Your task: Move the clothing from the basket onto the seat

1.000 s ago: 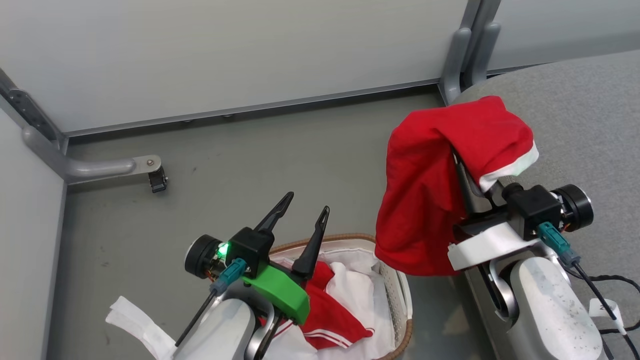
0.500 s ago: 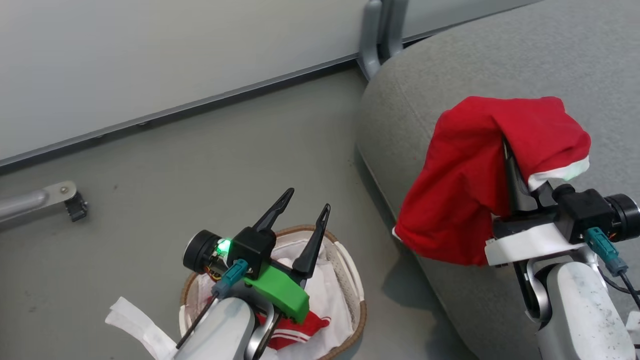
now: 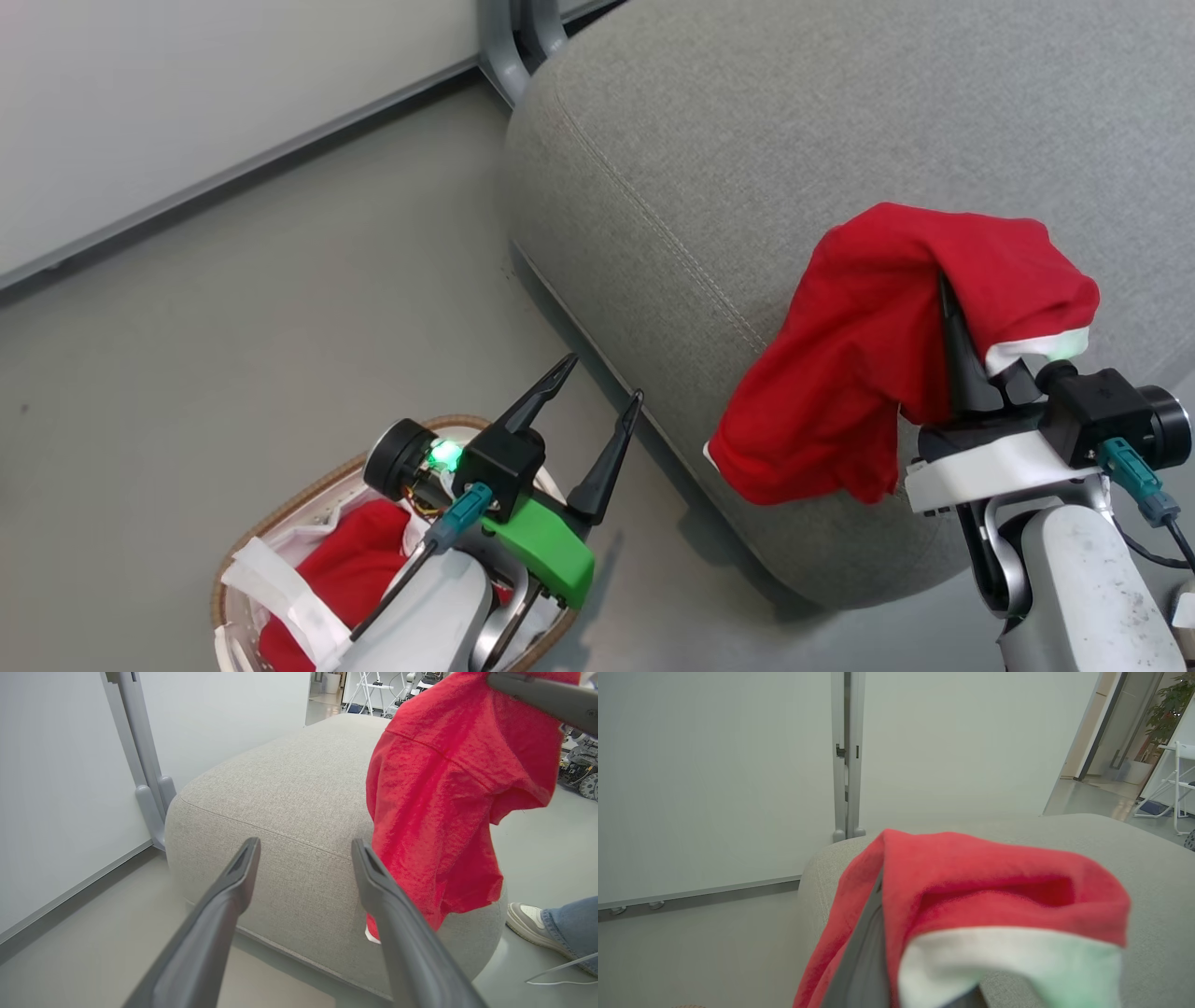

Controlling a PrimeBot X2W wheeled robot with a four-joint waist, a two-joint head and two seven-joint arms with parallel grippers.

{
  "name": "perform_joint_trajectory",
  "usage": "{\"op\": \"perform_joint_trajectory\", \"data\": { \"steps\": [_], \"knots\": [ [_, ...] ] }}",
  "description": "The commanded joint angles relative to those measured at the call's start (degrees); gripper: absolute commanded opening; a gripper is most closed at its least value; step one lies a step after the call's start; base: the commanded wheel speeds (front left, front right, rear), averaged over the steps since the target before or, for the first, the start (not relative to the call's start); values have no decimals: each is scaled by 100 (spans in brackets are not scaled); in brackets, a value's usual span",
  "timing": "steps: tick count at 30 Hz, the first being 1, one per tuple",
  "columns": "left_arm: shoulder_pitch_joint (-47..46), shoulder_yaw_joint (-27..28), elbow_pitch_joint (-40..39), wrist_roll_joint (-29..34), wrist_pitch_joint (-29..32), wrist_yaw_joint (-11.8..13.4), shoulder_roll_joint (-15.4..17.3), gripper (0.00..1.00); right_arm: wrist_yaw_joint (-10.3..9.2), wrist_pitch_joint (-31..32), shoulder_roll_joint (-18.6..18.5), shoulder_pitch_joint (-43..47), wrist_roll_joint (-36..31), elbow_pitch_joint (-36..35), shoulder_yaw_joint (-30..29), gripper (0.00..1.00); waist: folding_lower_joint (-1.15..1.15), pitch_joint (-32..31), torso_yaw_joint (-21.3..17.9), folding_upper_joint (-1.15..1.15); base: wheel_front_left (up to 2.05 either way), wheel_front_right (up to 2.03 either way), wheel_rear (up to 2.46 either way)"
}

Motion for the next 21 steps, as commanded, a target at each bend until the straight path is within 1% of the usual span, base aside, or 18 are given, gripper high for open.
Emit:
{"op": "perform_joint_trajectory", "data": {
  "steps": [1,6,9,11,12,14,16,18,21],
  "knots": [
    [-89,-27,-3,-77,-3,-15,69,100,-8,-14,-9,10,35,11,4,0,0,211,-93,0,0,0,0],
    [-194,-95,-79,-78,-3,-15,110,100,-8,-14,-11,-289,-84,38,13,0,0,392,172,0,0,0,0],
    [-262,-70,-121,-72,-2,-15,137,100,-8,-14,-12,-624,-295,89,-98,0,0,547,344,0,0,0,0],
    [-319,-58,-142,-43,-3,-15,175,100,-8,-14,-14,-984,-397,127,-199,0,0,684,469,0,0,0,0],
    [-385,-47,-153,-9,-3,-15,208,100,-8,-14,-10,-1381,-510,205,-278,0,0,834,600,0,0,0,0],
    [-456,-36,-173,19,-3,-16,228,100,-8,-14,-18,-1849,-638,298,-436,0,0,1003,740,0,0,0,0],
    [-537,-47,-209,21,-3,-16,228,100,-8,-14,-151,-2338,-760,421,-611,0,0,1189,904,0,0,0,0],
    [-628,-87,-234,36,-3,-16,234,100,-8,-13,-365,-2798,-858,574,-738,0,0,1382,1091,0,0,0,0],
    [-780,-114,-274,74,-3,-15,241,100,-8,-14,-880,-3448,-1011,895,-877,0,0,1665,1366,0,0,0,0]
  ]
}}
